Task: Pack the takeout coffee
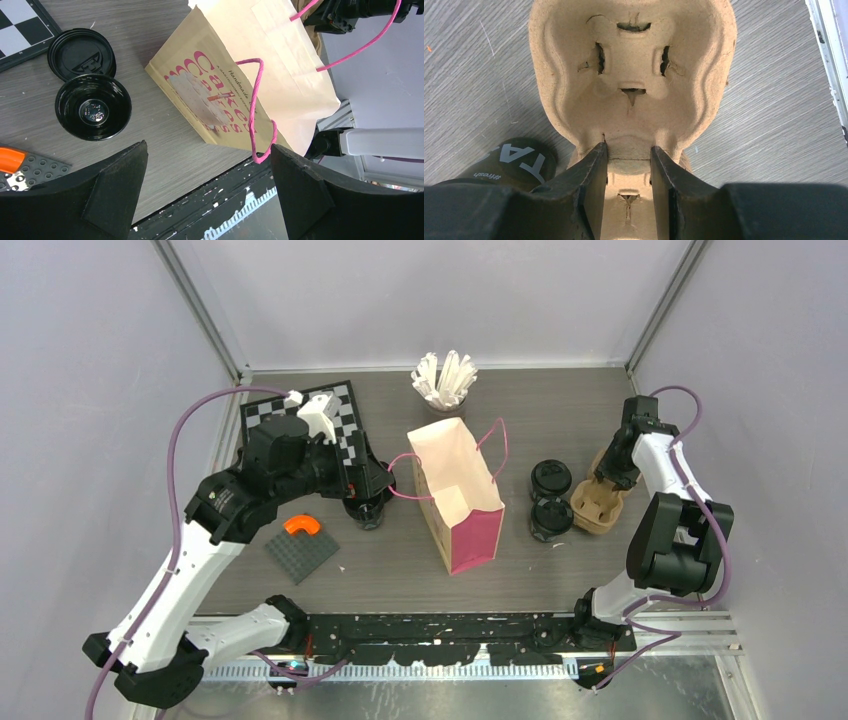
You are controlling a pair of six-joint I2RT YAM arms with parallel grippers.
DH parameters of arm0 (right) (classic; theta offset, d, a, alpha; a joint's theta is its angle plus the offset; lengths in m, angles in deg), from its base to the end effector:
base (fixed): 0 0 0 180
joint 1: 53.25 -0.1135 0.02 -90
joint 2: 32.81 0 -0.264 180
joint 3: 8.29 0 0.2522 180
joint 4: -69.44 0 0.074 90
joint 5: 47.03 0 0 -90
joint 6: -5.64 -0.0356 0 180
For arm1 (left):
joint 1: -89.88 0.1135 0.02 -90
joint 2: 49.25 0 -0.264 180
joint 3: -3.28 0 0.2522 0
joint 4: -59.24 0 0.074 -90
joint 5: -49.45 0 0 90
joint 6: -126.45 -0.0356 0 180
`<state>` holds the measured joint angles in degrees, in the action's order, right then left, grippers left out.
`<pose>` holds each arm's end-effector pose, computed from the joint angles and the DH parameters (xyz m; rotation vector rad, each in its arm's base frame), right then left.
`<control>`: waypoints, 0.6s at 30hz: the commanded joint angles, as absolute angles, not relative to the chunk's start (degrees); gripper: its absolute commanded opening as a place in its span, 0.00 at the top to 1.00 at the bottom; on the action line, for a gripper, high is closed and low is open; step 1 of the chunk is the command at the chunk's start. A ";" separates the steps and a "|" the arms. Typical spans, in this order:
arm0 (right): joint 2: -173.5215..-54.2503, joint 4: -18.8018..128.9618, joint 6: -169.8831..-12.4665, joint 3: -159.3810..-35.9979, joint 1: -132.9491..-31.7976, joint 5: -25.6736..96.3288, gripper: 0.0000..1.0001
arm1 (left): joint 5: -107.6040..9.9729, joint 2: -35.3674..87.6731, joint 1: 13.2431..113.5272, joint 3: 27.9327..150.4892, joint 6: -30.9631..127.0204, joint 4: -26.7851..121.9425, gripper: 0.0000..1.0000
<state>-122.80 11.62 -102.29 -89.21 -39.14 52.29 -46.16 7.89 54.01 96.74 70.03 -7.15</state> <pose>0.3010 -0.0816 0.2374 0.7961 2.6080 -0.2035 0.1395 -0.1052 0.4298 0.1063 2.2018 -0.8124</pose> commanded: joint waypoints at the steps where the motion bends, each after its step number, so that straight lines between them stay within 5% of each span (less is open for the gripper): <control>1: -120.17 11.94 -100.50 -91.08 -38.90 53.25 0.63 | -45.17 7.64 53.91 98.72 68.89 -6.72 0.06; 18: -114.87 3.17 -102.99 -97.28 -38.88 54.40 0.63 | -44.37 6.16 53.93 95.45 69.91 -3.73 0.06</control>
